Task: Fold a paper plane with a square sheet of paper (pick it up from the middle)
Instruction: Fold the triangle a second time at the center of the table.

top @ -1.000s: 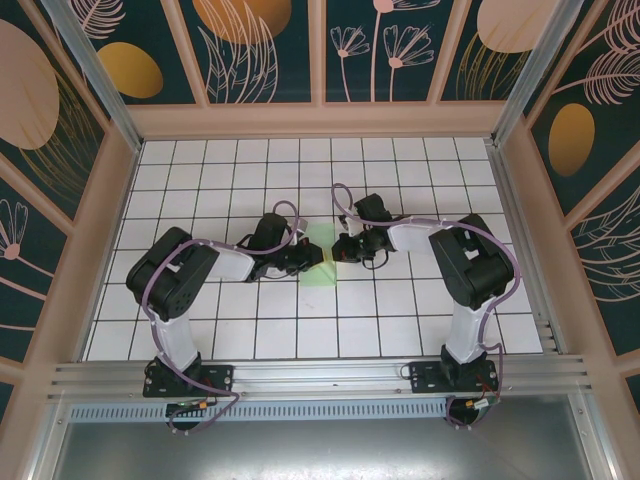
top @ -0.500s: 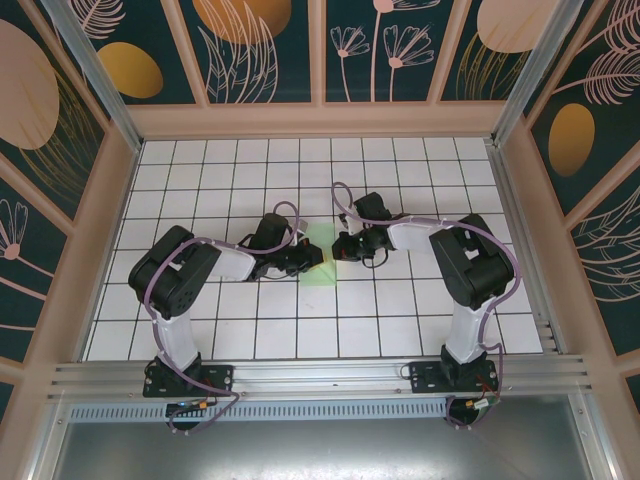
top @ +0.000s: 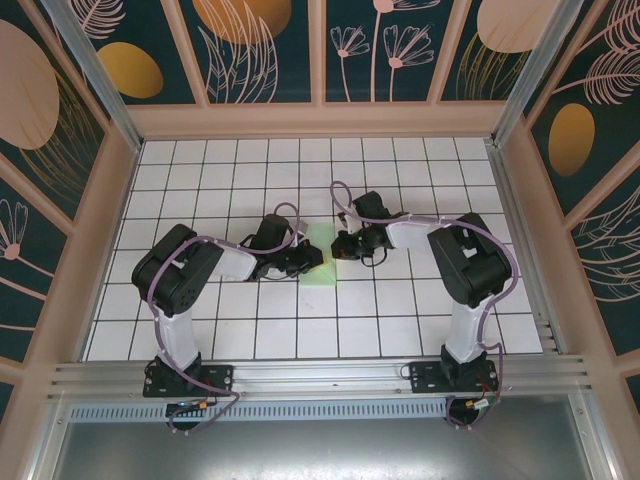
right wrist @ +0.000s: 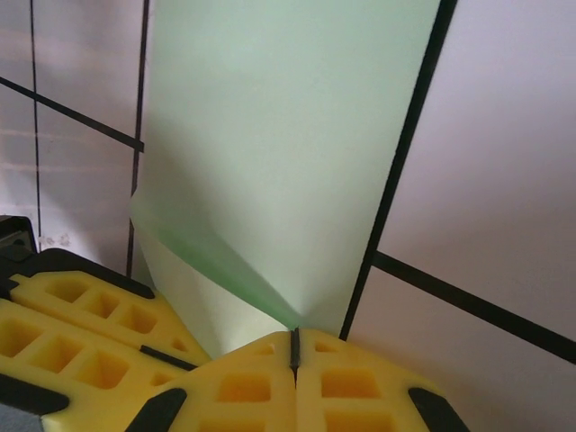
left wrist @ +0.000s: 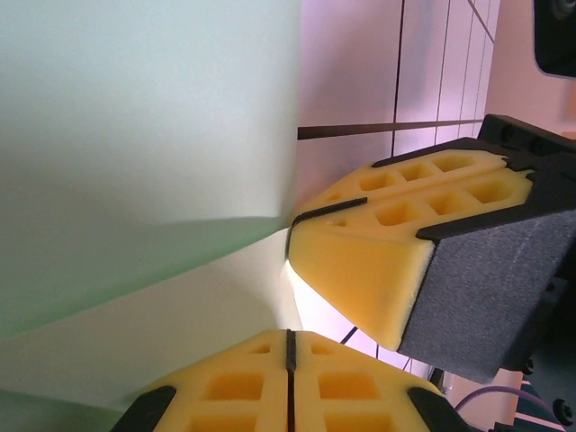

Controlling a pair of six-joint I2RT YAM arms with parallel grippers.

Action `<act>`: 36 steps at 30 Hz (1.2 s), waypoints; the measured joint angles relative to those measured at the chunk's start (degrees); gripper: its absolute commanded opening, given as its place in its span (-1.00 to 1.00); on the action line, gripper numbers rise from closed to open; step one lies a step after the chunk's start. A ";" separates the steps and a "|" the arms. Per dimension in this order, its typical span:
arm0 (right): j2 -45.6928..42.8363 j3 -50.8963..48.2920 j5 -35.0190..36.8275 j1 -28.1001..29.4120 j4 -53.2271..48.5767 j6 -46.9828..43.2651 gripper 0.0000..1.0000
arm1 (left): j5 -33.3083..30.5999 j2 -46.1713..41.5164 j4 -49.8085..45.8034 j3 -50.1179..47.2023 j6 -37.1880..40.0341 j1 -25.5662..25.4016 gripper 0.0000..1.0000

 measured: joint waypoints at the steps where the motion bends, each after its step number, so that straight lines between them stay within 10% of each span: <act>1: 0.07 0.00 0.07 0.00 0.02 0.00 -1.00 | -0.02 0.04 0.00 0.00 0.00 0.00 -0.81; 36: 0.63 0.83 0.57 0.00 -1.05 -0.39 -1.00 | -0.22 0.79 -0.02 0.11 0.00 0.00 -0.82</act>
